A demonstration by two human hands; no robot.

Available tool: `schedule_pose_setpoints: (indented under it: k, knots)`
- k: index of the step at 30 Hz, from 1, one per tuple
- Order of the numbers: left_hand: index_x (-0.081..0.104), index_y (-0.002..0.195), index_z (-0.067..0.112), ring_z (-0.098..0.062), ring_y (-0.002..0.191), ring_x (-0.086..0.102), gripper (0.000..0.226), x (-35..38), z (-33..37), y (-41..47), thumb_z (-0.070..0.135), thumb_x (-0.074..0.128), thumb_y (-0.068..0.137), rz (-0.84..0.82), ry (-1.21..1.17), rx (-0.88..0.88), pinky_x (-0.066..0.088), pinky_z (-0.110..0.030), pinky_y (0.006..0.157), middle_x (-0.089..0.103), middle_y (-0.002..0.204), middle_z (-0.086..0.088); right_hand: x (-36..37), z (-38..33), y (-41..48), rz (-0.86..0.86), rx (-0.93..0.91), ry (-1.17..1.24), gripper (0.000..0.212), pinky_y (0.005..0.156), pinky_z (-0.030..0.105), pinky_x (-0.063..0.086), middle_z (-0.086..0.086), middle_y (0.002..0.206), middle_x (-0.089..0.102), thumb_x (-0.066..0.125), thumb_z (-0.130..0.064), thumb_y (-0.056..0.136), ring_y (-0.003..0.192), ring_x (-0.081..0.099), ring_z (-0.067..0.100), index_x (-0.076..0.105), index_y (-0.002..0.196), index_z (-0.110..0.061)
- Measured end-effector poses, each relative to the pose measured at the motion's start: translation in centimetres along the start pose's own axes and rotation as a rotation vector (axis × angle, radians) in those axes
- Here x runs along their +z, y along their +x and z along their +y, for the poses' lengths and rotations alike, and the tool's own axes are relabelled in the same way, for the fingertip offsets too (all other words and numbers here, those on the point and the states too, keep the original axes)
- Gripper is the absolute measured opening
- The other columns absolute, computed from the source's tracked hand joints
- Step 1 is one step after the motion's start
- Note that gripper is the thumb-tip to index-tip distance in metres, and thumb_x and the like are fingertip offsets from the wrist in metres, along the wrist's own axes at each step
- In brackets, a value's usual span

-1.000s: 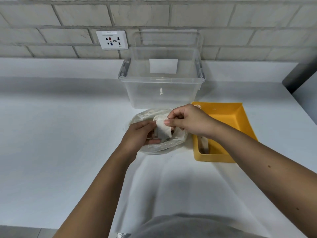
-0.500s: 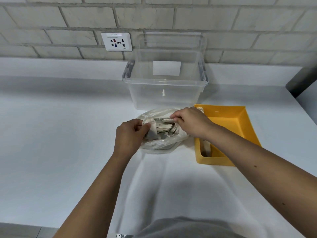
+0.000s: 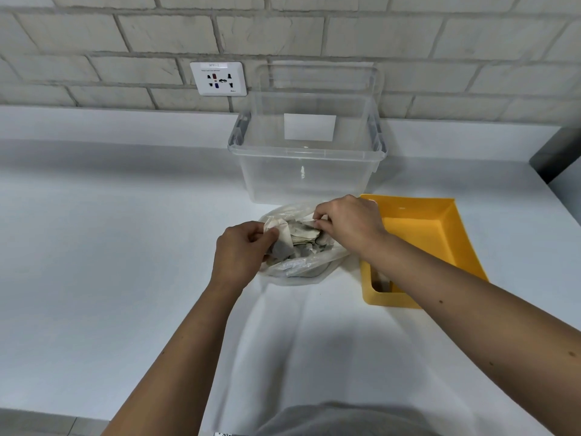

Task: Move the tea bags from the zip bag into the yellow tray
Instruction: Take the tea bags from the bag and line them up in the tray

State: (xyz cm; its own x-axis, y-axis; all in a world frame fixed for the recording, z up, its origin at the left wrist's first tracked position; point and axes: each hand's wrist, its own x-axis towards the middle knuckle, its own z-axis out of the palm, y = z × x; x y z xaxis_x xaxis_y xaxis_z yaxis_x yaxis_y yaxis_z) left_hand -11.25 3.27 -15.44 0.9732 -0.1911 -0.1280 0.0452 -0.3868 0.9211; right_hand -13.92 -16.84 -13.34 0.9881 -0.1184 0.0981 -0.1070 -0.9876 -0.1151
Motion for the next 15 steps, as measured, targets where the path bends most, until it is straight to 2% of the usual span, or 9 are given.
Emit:
schedule_pose_setpoints:
  k: [3,6,8,10,13,15]
  knots:
    - [0.075,0.083,0.012,-0.023,0.07,0.071,0.015,-0.1,0.2,0.0,0.024,0.07,0.091,-0.019,-0.06,-0.006,0.062,-0.041,0.08,0.073,0.081,-0.018,-1.3,1.0,-0.5,0.004,0.01,0.147,0.015,0.064,0.027,0.04,-0.01,0.087,0.07,0.064,-0.046,0.088,0.086,0.061,0.012,0.071,0.094,-0.033]
    - [0.073,0.084,0.006,-0.019,0.071,0.067,0.021,0.0,0.3,0.0,0.024,0.069,0.093,-0.063,-0.095,0.011,0.062,-0.037,0.078,0.069,0.085,-0.025,-3.2,1.6,-1.3,-0.161,-0.089,0.329,0.009,0.067,0.029,0.045,-0.013,0.088,0.066,0.071,-0.04,0.085,0.072,0.055,-0.002,0.071,0.086,-0.032]
    - [0.068,0.081,0.001,-0.021,0.072,0.063,0.028,0.2,0.4,0.0,0.027,0.067,0.094,-0.107,-0.081,0.022,0.061,-0.04,0.08,0.063,0.077,-0.025,-4.2,1.5,-1.9,-0.279,-0.166,0.418,0.008,0.063,0.022,0.042,-0.014,0.087,0.067,0.073,-0.036,0.084,0.065,0.053,-0.008,0.071,0.087,-0.028]
    - [0.066,0.081,0.0,-0.023,0.072,0.063,0.032,0.5,0.4,0.1,0.029,0.066,0.095,-0.154,-0.074,0.023,0.061,-0.043,0.082,0.059,0.072,-0.015,-4.7,1.1,-2.3,-0.352,-0.203,0.471,0.008,0.059,0.011,0.037,-0.015,0.082,0.067,0.072,-0.033,0.086,0.064,0.053,-0.01,0.071,0.087,-0.025]
    - [0.073,0.083,0.009,-0.022,0.07,0.061,0.024,1.0,0.9,-0.3,0.027,0.064,0.096,-0.208,-0.118,0.003,0.058,-0.042,0.082,0.061,0.074,-0.013,-4.3,0.3,-2.3,-0.335,-0.188,0.535,0.01,0.059,0.005,0.036,-0.016,0.077,0.064,0.068,-0.031,0.089,0.064,0.053,-0.012,0.069,0.089,-0.021]
    - [0.077,0.086,0.013,-0.022,0.074,0.063,0.022,1.1,1.3,-0.6,0.024,0.062,0.098,-0.232,-0.206,-0.034,0.061,-0.034,0.076,0.065,0.079,-0.019,-3.6,-0.1,-1.9,-0.272,-0.145,0.537,0.011,0.057,0.007,0.037,-0.014,0.077,0.063,0.066,-0.031,0.091,0.063,0.053,-0.008,0.068,0.091,-0.02]
